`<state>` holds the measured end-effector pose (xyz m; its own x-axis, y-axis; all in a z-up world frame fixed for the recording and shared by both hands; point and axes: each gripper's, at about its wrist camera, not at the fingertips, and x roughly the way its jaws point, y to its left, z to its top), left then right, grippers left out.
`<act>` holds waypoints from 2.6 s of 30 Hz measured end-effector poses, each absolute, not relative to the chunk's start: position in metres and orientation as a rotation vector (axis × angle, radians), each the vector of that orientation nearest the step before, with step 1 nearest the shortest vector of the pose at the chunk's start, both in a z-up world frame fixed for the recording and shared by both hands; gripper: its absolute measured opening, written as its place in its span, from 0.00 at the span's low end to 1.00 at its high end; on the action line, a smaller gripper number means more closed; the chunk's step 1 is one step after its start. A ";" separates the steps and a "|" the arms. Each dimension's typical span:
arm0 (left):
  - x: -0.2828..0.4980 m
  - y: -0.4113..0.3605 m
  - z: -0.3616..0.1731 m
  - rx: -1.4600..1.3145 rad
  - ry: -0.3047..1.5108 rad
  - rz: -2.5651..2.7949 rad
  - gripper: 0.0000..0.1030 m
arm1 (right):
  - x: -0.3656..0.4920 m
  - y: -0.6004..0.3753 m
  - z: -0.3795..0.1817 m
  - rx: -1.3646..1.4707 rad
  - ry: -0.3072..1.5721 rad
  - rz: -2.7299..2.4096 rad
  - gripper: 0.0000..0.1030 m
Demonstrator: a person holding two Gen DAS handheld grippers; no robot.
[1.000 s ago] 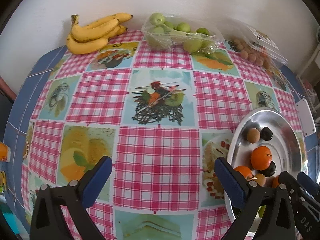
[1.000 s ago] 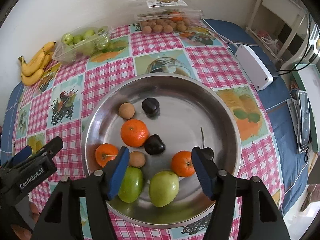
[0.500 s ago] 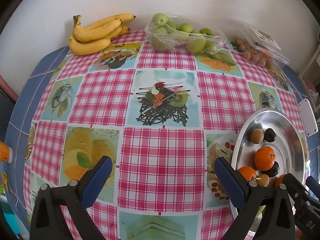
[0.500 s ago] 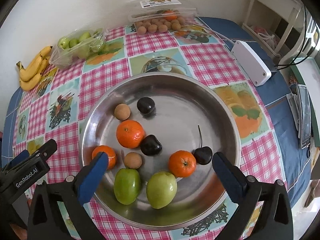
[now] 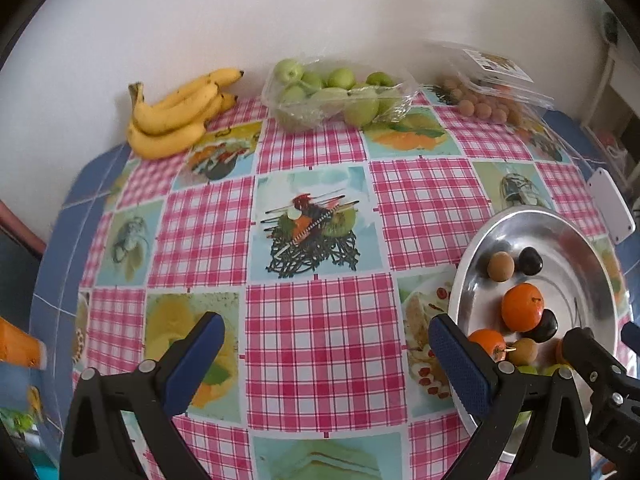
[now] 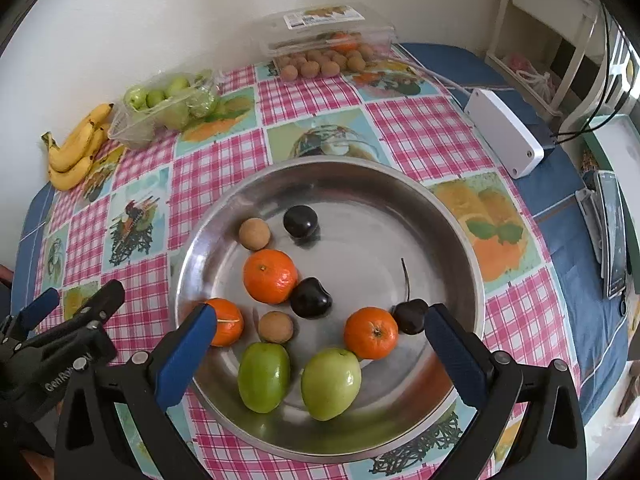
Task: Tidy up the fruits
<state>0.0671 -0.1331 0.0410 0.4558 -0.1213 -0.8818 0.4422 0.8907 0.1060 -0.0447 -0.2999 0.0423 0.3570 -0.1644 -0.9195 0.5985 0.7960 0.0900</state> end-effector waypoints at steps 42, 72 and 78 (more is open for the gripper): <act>-0.001 -0.069 0.049 0.354 1.045 -0.233 1.00 | -0.104 -0.249 0.034 0.374 1.122 -0.486 1.00; -0.012 -0.055 0.061 0.293 1.079 -0.242 1.00 | -0.109 -0.246 0.043 0.352 1.106 -0.509 1.00; -0.013 -0.057 0.058 0.307 1.092 -0.243 1.00 | -0.108 -0.247 0.042 0.346 1.114 -0.514 1.00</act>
<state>-0.0126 -0.0565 0.0578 0.4414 -0.0422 -0.8963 0.3412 0.9318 0.1241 -0.1081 -0.2466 0.0422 0.3438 -0.2179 -0.9134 0.5535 0.8328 0.0097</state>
